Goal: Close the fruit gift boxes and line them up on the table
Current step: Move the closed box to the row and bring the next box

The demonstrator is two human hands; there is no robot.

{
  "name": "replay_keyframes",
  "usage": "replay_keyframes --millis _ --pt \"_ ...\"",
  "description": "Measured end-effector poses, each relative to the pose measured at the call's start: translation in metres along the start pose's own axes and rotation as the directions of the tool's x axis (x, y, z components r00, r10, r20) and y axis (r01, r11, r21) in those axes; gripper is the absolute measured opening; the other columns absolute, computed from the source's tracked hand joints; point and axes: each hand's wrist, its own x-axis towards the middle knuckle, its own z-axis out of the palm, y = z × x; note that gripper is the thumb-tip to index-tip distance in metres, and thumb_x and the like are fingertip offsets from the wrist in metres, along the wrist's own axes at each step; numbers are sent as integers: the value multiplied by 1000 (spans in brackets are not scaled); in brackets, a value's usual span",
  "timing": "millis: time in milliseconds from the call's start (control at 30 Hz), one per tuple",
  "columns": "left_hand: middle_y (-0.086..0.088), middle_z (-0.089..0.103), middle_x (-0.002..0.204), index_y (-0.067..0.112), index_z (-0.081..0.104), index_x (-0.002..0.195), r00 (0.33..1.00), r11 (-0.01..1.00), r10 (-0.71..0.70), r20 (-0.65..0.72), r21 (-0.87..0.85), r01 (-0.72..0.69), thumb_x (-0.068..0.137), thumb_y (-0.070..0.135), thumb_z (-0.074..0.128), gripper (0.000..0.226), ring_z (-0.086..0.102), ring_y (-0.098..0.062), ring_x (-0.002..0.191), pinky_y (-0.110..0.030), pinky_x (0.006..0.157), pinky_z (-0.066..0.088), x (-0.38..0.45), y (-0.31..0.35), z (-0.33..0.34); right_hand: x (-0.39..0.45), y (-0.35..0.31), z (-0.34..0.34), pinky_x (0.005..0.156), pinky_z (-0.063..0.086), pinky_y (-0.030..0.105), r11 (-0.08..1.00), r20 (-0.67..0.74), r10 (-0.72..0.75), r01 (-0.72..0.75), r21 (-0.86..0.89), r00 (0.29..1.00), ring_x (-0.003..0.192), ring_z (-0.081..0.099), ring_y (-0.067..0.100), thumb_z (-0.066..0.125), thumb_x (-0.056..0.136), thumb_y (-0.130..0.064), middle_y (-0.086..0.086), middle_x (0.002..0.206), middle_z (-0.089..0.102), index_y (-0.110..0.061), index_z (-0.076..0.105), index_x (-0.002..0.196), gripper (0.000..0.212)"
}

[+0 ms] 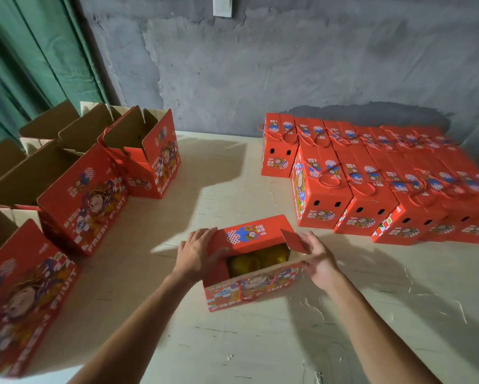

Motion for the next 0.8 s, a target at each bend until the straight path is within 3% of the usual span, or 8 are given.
replay_keyframes --millis 167,300,367,467,567,667,733,800 --pt "-1 54 140 31 49 144 982 984 -167 -88 54 172 89 69 58 68 45 -27 130 -44 104 31 -26 10 1 -19 0 21 84 44 34 990 -51 -84 89 109 995 107 63 17 38 98 -72 1 116 74 -19 71 128 69" --pt "-7 54 134 30 48 142 945 945 -303 -125 87 315 87 74 56 71 45 -30 125 -43 104 32 -48 27 -2 -38 -3 53 104 48 43 985 12 -161 162 -55 987 120 61 12 43 93 -77 -15 120 71 -36 58 138 62" --pt "-9 55 131 29 49 138 932 927 -341 -126 119 356 85 77 54 72 47 -31 122 -42 102 33 -57 35 -3 -48 -5 68 90 57 39 972 96 -180 192 -132 979 106 66 -1 55 95 -66 -23 115 70 -44 54 134 45" --pt "-10 57 123 26 53 128 919 908 -384 -92 145 394 81 83 51 73 52 -33 118 -42 99 36 -70 37 -4 -53 -3 85 60 53 13 932 182 -252 289 -218 950 78 65 -17 65 98 -26 -34 87 70 -45 58 111 24" --pt "-9 56 117 22 54 122 916 911 -395 -73 100 401 80 85 50 76 56 -31 113 -41 96 42 -85 30 -3 -58 -7 88 74 48 12 889 187 -295 341 -305 937 91 61 -18 56 98 -12 -35 105 64 -44 54 129 45" --pt "-6 52 111 21 51 122 908 908 -416 -49 -67 413 77 83 58 76 54 -31 113 -41 95 46 -91 21 -4 -61 -13 86 85 49 15 780 199 -379 428 -457 903 96 59 -19 57 99 -16 -26 138 55 -36 43 151 57" --pt "-3 48 109 20 47 121 902 891 -431 -12 -168 423 77 79 64 75 51 -29 115 -42 93 46 -89 20 -3 -64 -19 90 93 58 31 642 229 -434 477 -600 871 112 65 2 59 100 -16 -9 154 47 -27 34 158 64" --pt "-2 49 111 19 44 117 903 880 -429 3 -223 419 78 75 66 72 52 -27 113 -44 92 50 -88 22 -1 -65 -26 96 112 47 40 410 314 -512 549 -728 799 141 48 19 61 99 -12 2 162 39 -17 39 155 60"
